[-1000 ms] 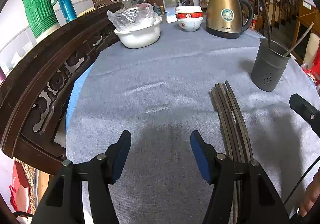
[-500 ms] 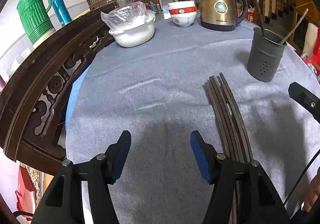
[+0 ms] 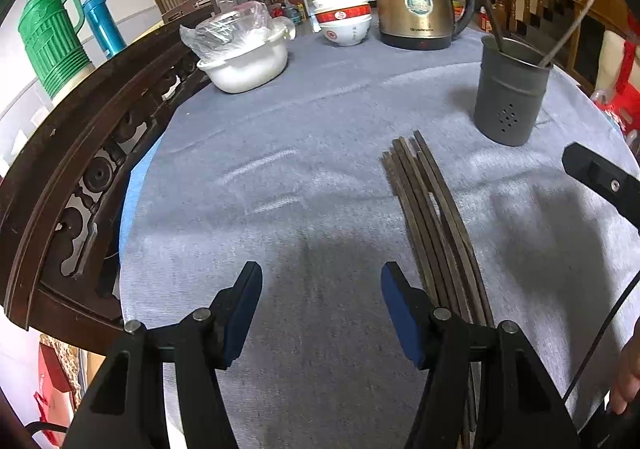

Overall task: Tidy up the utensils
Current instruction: 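Move the left gripper back over the chopstick bundle, then lower the left gripper and pinch another chopstick from the bundle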

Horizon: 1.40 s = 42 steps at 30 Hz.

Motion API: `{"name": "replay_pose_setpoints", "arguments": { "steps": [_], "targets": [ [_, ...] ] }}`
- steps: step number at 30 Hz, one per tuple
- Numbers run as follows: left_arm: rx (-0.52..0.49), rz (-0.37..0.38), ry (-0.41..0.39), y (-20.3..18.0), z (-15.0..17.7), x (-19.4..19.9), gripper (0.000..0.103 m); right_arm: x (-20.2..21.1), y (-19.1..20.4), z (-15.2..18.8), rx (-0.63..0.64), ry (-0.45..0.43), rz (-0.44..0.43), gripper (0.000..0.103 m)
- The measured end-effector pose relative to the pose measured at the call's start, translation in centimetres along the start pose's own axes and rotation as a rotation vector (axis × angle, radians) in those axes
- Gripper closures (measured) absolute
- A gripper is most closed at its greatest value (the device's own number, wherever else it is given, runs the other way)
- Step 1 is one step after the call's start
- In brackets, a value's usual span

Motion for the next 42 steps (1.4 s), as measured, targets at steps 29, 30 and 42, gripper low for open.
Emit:
{"name": "replay_pose_setpoints", "arguments": {
  "steps": [29, 30, 42],
  "targets": [
    [-0.057, 0.051, 0.04, -2.8, 0.0, -0.8, 0.04, -0.7, -2.4, -0.1, -0.068, 0.022, -0.002, 0.055],
    [-0.045, 0.056, 0.043, -2.5, -0.1, -0.9, 0.04, -0.8, -2.3, -0.1, -0.068, 0.026, -0.003, 0.055],
    [0.128, 0.101, 0.113, 2.8, 0.1, -2.9, 0.04, -5.9, 1.8, 1.4, 0.018, 0.255, -0.049, 0.063]
  ]
}}
Point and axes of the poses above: each gripper's, at about its wrist camera, not at the fingertips, and x roughly against the way its jaws point, y to its left, z to its underside, the point moved 2 cm from there along -x, roughly the way its jaws point, and after that the axes turned 2 degrees about x, right-handed, at the moved point
